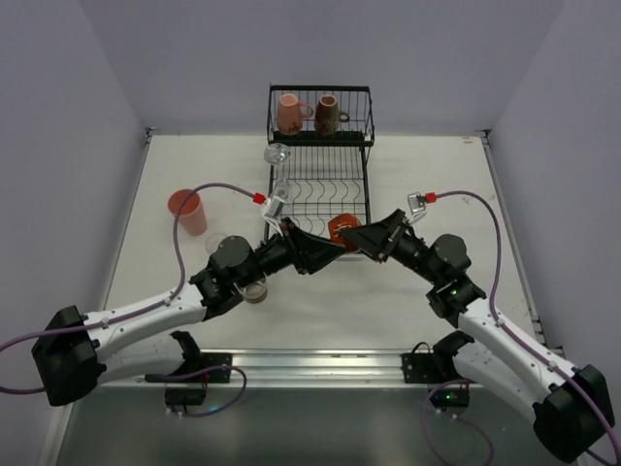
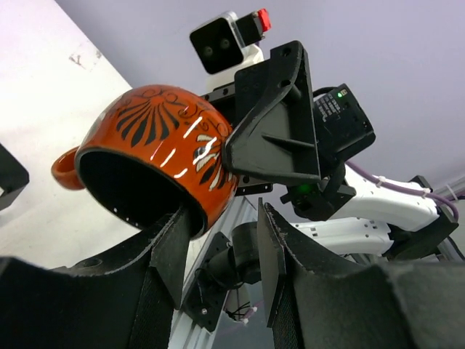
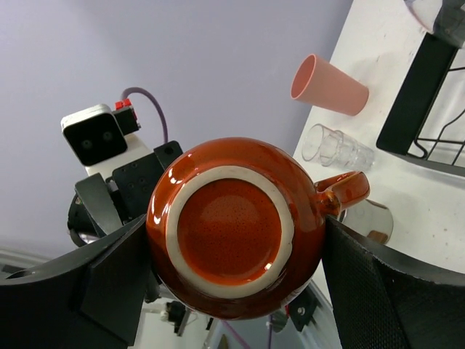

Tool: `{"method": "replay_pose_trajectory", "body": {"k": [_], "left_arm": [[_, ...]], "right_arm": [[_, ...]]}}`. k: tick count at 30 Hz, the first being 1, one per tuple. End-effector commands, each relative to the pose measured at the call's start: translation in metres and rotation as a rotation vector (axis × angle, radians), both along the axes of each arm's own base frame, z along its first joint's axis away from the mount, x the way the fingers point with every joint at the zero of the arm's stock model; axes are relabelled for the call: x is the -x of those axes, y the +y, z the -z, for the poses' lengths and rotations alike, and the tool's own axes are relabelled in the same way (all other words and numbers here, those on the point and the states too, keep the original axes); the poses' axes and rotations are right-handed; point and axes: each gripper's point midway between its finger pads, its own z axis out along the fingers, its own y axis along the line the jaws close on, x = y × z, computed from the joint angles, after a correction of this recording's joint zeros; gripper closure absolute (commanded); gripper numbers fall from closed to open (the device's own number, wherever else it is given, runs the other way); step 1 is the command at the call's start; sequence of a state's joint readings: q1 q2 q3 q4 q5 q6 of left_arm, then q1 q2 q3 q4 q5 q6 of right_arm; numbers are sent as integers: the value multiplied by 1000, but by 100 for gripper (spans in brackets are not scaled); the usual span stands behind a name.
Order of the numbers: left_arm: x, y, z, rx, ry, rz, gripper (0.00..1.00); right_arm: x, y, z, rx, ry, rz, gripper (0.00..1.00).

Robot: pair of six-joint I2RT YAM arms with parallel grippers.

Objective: Unload the cups from the dish rack

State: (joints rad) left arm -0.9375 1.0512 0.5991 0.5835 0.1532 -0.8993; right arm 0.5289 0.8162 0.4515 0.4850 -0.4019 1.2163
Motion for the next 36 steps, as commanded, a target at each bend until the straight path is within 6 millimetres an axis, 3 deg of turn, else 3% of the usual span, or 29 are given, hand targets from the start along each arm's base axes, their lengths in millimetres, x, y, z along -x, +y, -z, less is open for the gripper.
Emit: {"method": "replay_pose_trajectory", "body": {"k": [1,6,9,10,12,17,18,19,21,22,23,24,26,28,31,36], "left_arm": [[8,-10,-35,86,-68,69,53],[9,-15,-44,107,-99,84,65],[7,-14,-47,108,-109,68,81],[5,-13,-48,107,-109,54,91],[4,-9,-47,98,-112,35,100],[-6,3,-36,-20,-108,-50,100],[-12,6,-35,-50,-104,-83,100],[-15,9,-17,-151,-87,-98,100],[-17,14,-29,-190,-110,-118,100],[-18,18,-11,-292,-96,-120,100],[-20,18,-8,-332,-94,-119,100],[-20,17,-21,-336,-110,-117,100],[-19,20,2,-472,-84,-86,100],[-15,19,1,-550,-85,-45,100],[-8,15,22,-674,-48,33,100],[10,12,88,-938,38,131,100]], "right_arm": [[10,0,-26,-89,-59,-41,28],[11,3,-22,-99,-38,-61,28],[12,5,-19,-117,-21,-80,29],[11,4,-19,-118,-18,-75,28],[12,3,-18,-121,-14,-68,23],[12,-1,-21,-104,-26,-50,1],[13,-1,-19,-91,-25,-48,1],[12,-1,-16,-66,-24,-42,1],[12,-3,-20,-38,-44,-30,1],[11,-4,-8,23,-28,-20,1],[10,-7,-15,36,-45,-1,1],[10,-9,-12,59,-43,12,1],[10,-15,1,122,-26,40,1],[7,-27,4,169,-56,112,1],[3,-53,32,313,-21,239,1],[-10,-104,48,507,-30,480,1]]}}
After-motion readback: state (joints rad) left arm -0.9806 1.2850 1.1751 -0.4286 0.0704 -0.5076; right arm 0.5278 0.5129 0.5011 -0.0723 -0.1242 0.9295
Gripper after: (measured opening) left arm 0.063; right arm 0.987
